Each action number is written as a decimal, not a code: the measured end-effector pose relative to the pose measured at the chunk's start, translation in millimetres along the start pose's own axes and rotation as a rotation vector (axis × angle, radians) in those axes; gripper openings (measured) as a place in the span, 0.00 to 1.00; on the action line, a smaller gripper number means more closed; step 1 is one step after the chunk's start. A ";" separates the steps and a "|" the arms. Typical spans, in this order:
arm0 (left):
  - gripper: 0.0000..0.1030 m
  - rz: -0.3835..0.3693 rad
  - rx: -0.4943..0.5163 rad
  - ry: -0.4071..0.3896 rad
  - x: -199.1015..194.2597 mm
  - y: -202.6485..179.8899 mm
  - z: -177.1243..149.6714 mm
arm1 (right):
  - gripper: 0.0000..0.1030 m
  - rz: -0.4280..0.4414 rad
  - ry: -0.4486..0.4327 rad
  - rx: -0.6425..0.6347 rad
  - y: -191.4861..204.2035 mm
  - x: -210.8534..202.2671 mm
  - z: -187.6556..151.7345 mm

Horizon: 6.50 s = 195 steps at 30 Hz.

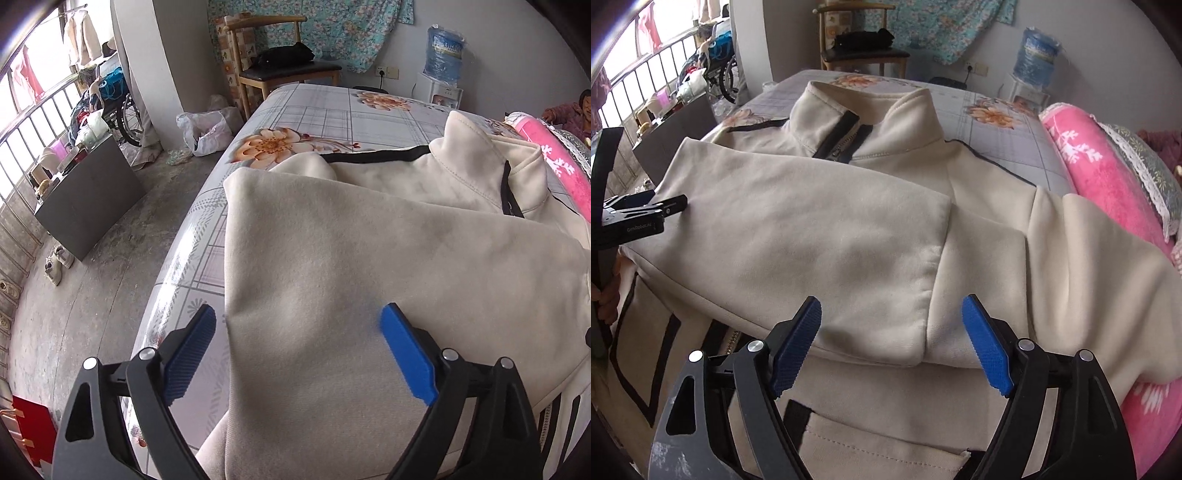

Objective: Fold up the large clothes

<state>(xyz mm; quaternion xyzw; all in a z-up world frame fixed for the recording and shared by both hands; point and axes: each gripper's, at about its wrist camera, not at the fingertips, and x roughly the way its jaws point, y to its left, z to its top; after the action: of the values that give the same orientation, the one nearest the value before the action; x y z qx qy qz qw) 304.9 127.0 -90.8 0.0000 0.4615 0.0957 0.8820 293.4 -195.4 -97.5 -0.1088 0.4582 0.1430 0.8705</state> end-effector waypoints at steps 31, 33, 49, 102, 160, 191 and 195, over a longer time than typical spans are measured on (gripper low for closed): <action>0.87 -0.250 0.185 -0.050 -71.3 -97.4 2.2 | 0.90 -0.072 0.129 0.202 -43.0 -15.3 -48.2; 0.87 -0.258 0.190 -0.041 -65.8 -104.2 1.4 | 0.91 -0.073 0.137 0.201 -43.3 -10.3 -52.0; 0.87 -0.261 0.190 0.053 -28.5 -114.8 -17.2 | 0.92 -0.111 0.122 0.133 -33.1 -6.5 -55.7; 0.95 -0.244 0.214 0.043 -24.0 -116.4 -19.1 | 0.67 -0.089 -0.120 1.041 -356.6 -128.9 -137.1; 0.43 -0.385 0.026 0.040 -77.9 -7.1 -31.8 | 0.08 0.047 -0.456 0.164 -49.6 -153.9 101.5; 0.03 -0.511 -0.073 0.172 -11.6 -58.3 37.8 | 0.37 0.101 -0.089 0.453 -141.7 -78.4 -75.9; 0.00 -0.480 -0.025 0.001 -56.0 -52.2 44.8 | 0.36 0.096 -0.084 0.446 -147.5 -76.3 -78.9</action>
<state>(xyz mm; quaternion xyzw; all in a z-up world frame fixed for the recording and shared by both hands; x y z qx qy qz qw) 319.1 70.3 -24.1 -0.1205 0.4477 -0.1108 0.8791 243.1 -370.0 -69.6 0.1141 0.4465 0.0837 0.8835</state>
